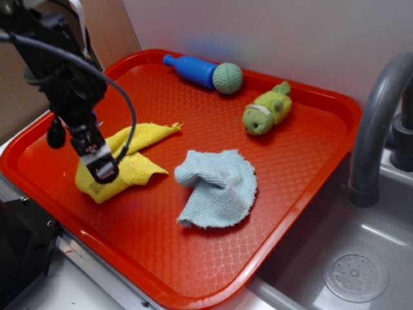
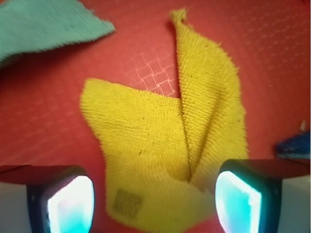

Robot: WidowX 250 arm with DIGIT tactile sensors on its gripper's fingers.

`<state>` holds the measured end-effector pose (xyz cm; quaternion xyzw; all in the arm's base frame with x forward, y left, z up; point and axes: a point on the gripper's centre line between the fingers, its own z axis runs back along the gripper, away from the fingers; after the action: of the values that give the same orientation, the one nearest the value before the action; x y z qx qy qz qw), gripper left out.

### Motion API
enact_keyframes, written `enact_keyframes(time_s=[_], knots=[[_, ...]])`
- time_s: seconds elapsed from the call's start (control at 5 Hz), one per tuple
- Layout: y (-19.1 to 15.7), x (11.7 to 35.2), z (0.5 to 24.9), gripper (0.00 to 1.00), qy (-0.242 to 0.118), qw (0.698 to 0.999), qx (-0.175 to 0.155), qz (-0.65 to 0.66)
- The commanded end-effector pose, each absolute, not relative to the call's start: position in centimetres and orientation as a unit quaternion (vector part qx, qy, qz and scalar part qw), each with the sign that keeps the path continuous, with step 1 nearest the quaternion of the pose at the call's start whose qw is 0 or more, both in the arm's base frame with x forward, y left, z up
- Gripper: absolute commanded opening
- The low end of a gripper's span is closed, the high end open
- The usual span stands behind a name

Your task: Grab the yellow cloth.

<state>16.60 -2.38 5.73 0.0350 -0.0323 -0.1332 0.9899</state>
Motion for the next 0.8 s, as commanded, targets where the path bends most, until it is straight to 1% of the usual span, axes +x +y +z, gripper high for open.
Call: enact_keyframes(time_s=[0.0,0.2,0.4,0.6], knots=[[-1.8,17.7,2.8,0.93,-0.012,0.987,0.059,-0.148],[-1.1,17.5,2.3,0.00,-0.012,0.990,0.051,-0.128],[-0.9,17.3,2.3,0.00,-0.014,0.991,0.052,-0.125],[-0.5,17.2,3.1,0.00,-0.019,0.990,0.051,-0.127]])
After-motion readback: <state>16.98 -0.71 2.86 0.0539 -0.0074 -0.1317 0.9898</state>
